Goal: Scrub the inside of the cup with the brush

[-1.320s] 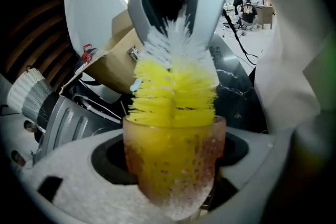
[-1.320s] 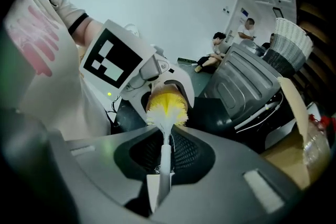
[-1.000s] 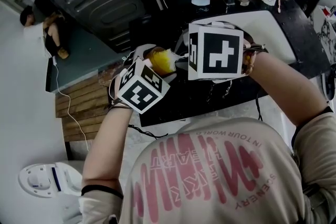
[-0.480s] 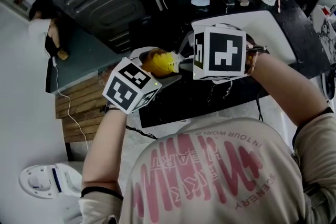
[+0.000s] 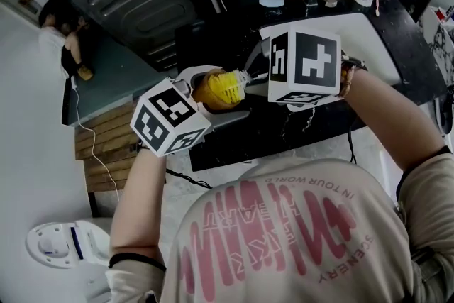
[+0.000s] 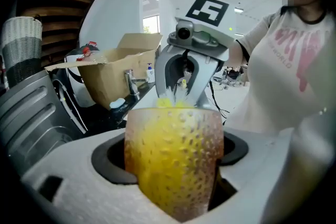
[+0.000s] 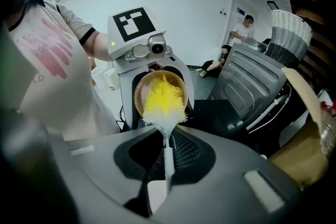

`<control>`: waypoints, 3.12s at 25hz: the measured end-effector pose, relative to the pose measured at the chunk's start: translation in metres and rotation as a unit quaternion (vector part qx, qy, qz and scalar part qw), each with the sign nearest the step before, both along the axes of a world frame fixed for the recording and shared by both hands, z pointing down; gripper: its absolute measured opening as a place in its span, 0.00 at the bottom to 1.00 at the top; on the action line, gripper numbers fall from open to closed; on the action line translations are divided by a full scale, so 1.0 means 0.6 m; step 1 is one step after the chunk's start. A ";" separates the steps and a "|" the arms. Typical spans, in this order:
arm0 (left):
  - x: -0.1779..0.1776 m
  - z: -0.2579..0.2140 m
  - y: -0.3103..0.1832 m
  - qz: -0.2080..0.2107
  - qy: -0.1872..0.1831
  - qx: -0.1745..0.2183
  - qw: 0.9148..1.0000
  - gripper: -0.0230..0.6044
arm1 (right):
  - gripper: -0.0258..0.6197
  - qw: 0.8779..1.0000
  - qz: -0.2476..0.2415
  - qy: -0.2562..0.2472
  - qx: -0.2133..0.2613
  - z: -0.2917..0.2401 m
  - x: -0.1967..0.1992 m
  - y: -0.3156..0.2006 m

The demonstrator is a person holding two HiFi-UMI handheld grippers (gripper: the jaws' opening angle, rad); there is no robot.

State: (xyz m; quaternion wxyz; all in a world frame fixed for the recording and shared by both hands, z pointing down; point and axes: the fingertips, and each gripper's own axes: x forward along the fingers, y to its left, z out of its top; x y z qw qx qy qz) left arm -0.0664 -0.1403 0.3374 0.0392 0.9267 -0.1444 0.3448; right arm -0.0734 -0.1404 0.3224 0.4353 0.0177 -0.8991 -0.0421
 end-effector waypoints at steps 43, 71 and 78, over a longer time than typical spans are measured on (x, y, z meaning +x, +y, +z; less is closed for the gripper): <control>-0.015 0.075 -0.043 -0.052 -0.228 0.136 0.963 0.68 | 0.11 0.999 0.013 0.041 -0.008 0.014 0.008 0.022; -0.066 0.097 -0.069 0.012 -0.369 0.232 0.900 0.68 | 0.11 0.999 0.012 0.051 -0.008 0.016 0.009 -0.002; -0.019 0.060 -0.056 0.028 -0.319 0.256 0.912 0.68 | 0.11 1.000 0.019 0.018 -0.015 0.009 -0.016 -0.006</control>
